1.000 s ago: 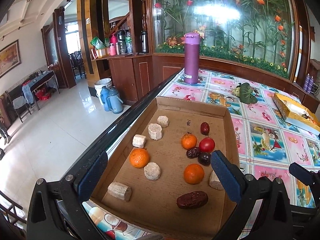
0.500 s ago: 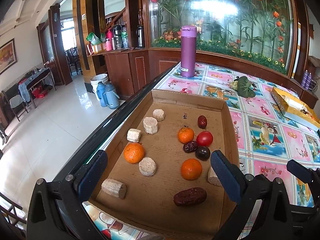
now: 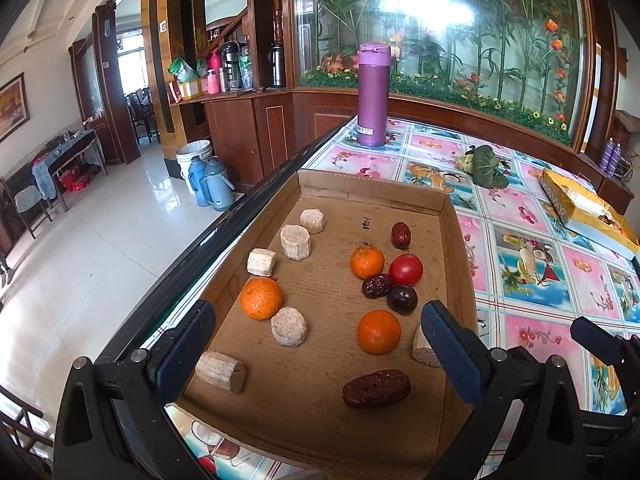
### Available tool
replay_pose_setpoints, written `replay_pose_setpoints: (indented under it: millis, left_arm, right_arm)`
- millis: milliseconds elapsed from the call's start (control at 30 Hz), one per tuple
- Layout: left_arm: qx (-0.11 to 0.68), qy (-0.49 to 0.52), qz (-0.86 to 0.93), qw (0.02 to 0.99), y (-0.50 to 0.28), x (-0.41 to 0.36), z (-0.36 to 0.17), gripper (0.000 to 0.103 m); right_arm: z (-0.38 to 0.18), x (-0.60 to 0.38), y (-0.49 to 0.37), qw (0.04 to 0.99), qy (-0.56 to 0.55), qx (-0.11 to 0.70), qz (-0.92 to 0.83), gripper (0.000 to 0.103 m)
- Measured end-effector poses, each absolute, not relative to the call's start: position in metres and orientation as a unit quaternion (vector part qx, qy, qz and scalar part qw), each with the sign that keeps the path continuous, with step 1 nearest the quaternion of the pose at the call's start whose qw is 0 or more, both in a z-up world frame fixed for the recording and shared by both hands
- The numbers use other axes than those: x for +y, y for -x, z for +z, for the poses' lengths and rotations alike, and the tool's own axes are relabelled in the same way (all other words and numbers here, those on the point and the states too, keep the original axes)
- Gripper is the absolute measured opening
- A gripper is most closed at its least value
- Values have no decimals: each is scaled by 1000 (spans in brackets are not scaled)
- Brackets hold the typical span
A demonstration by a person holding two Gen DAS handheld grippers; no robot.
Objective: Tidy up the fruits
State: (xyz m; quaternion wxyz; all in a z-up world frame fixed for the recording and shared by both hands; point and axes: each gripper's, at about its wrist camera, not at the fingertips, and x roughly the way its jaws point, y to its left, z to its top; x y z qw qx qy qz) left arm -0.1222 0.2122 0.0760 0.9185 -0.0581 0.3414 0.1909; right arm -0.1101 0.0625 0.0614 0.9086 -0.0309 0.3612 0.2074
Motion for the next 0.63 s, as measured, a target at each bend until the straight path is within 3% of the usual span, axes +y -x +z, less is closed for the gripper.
replay_pose_setpoints:
  millis: [633]
  left_arm:
    - [357,90,195,909,122,229,75,103]
  right_arm:
    - [59,68,112,905,41,365,214,88]
